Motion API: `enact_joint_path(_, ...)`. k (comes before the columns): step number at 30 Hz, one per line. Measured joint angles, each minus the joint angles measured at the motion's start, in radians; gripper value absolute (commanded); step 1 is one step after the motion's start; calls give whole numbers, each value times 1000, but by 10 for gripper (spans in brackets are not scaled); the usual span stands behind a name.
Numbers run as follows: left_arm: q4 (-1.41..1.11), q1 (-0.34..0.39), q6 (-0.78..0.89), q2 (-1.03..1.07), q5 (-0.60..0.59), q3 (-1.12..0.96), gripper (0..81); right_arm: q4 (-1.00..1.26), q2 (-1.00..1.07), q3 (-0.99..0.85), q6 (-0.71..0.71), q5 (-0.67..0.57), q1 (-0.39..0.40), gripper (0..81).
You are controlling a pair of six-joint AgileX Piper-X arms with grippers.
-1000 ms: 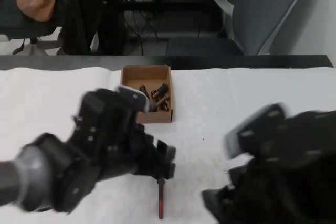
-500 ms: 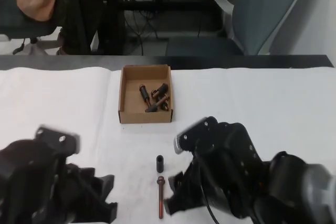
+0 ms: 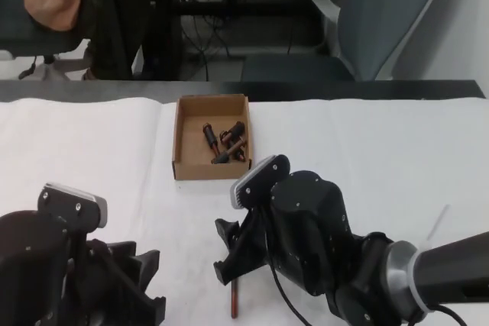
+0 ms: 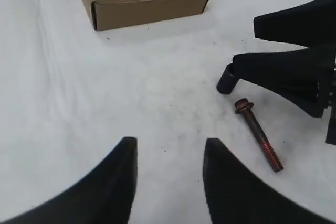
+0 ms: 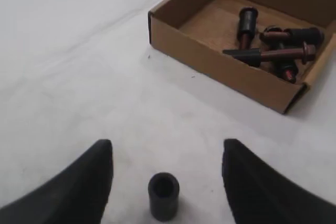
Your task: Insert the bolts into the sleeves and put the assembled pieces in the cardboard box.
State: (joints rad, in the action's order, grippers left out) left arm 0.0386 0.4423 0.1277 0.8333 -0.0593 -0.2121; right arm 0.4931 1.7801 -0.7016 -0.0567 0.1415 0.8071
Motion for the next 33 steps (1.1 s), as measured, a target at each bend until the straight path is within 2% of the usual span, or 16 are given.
enact_joint_path(2,-14,0,0,0,0,0,363,-8,0,2,-7,0,0,542)
enact_joint_path(5,-46,0,0,0,0,0,363,-29,0,-2,-23,0,0,421)
enact_joint_path(6,-62,0,0,0,0,0,363,-52,0,-9,-29,0,0,405)
enact_joint_path(12,-142,0,0,0,0,0,363,-236,15,-89,-9,-14,0,402)
enact_joint_path(16,-167,0,2,0,0,0,363,-343,50,-157,5,-35,0,449)
enact_joint_path(20,-171,0,2,0,0,0,363,-439,83,-214,6,-36,0,451)
enact_joint_path(21,-173,-2,2,0,0,0,363,-456,91,-225,6,-36,0,431)
enact_joint_path(22,-173,-1,2,0,0,0,363,-475,98,-239,6,-33,-3,375)
enact_joint_path(23,-173,-1,2,0,0,0,363,-493,106,-251,6,-27,-2,252)
enact_joint_path(24,-173,-1,2,0,0,0,363,-493,111,-259,6,-19,-2,85)
enact_joint_path(25,-173,-1,2,0,0,0,363,-501,116,-266,6,-11,-5,3)
enact_joint_path(30,-173,-1,2,0,0,0,363,-549,117,-288,6,-45,-5,6)
enact_joint_path(33,-173,-1,2,0,0,0,363,-681,117,-343,33,-76,-7,6)
